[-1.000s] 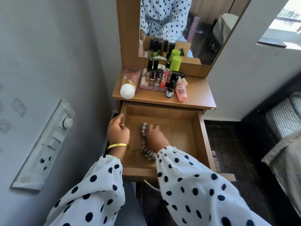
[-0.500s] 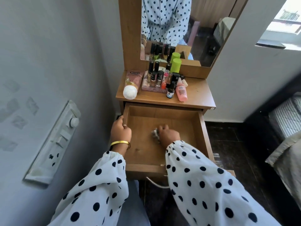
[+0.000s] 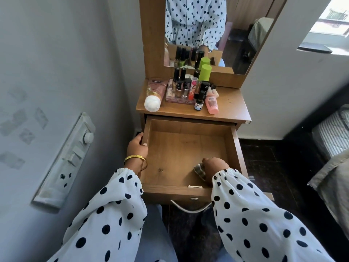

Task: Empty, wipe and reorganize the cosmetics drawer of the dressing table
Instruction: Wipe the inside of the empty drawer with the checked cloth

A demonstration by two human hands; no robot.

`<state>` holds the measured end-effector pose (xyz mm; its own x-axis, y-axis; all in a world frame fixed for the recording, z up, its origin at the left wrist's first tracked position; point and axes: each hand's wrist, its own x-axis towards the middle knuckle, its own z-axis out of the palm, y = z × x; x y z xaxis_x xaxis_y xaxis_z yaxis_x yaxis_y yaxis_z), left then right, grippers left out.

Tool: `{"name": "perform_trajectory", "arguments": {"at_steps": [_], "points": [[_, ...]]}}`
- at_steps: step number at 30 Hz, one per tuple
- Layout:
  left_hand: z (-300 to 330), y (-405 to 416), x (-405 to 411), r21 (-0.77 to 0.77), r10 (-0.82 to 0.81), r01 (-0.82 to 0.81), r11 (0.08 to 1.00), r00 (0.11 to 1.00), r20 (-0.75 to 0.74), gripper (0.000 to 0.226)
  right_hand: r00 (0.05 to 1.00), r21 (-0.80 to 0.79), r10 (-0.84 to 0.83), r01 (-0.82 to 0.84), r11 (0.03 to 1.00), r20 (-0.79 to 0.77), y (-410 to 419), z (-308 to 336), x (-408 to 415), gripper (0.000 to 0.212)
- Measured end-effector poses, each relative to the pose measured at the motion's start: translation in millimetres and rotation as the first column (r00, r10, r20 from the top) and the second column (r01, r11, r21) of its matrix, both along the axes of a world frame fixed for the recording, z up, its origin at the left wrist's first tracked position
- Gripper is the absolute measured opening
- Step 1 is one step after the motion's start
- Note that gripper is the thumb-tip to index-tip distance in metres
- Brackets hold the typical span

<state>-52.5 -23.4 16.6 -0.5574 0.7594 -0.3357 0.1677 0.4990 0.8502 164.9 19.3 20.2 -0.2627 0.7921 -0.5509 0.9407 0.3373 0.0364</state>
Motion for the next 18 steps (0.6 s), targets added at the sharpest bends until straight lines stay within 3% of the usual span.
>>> {"name": "perform_trajectory", "arguments": {"at_steps": [5, 9, 12, 15, 18], "points": [[0.8, -2.6, -3.7, 0.049, 0.078, -0.09, 0.995, 0.977, 0.197, 0.049, 0.946, -0.13, 0.117, -0.162, 0.978, -0.302, -22.2, 4.1, -52.3, 0.028], [5.7, -5.1, -0.3, 0.087, 0.098, -0.129, 0.988, 0.952, 0.29, 0.05, 0.813, -0.209, 0.051, -0.209, 0.955, -0.581, -28.5, -6.3, -99.3, 0.028], [0.1, -3.0, -5.9, 0.082, 0.118, -0.154, 0.985, 0.934, 0.337, 0.051, 0.697, -0.287, -0.104, -0.151, 0.946, -0.71, -18.1, -15.6, -102.2, 0.025], [-4.0, -0.7, -8.7, 0.067, 0.152, -0.196, 0.978, 0.898, 0.414, 0.052, 0.484, -0.429, -0.406, 0.069, 0.901, -0.775, -3.2, -20.3, -100.4, 0.024], [-4.3, -0.8, -6.8, 0.087, 0.153, -0.215, 0.973, 0.875, 0.459, 0.048, 0.123, -0.542, -0.599, 0.313, 0.78, -0.791, 15.6, -22.7, -119.7, 0.028]]}}
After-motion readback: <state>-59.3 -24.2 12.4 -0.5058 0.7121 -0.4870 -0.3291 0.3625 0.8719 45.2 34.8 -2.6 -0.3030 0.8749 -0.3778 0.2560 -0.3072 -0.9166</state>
